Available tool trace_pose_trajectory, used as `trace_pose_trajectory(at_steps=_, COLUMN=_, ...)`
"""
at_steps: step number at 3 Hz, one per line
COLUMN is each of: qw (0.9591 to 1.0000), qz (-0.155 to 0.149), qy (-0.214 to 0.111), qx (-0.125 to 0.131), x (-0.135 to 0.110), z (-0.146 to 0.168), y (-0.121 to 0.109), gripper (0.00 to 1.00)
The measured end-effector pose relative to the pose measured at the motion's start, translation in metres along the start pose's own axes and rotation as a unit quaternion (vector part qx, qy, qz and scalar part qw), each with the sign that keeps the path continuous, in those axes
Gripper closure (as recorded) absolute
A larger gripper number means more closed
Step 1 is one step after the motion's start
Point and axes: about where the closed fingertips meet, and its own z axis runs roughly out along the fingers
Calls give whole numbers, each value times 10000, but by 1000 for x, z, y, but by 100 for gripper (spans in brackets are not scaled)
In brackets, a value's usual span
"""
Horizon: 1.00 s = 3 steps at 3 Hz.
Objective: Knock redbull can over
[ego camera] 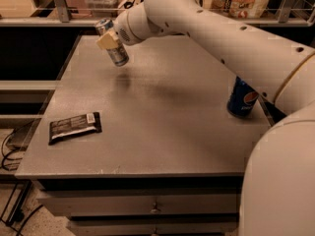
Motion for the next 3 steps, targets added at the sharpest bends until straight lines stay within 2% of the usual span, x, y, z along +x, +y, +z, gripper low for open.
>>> trace_pose_trajectory(at_steps=1, qw=9981, qz=-275, qy=534, qx=-127, x=13, z=-11, y=0, gripper=100)
trace_pose_trajectory(at_steps=2, qw=9941, qz=-429, qy=952, qx=-296, x=30, z=-11, y=4, gripper=82)
trace_pose_trajectory(at_steps=3, qw=9905, qz=-463, qy=1195, qx=-507, x=42, z=-2, y=8, gripper=59)
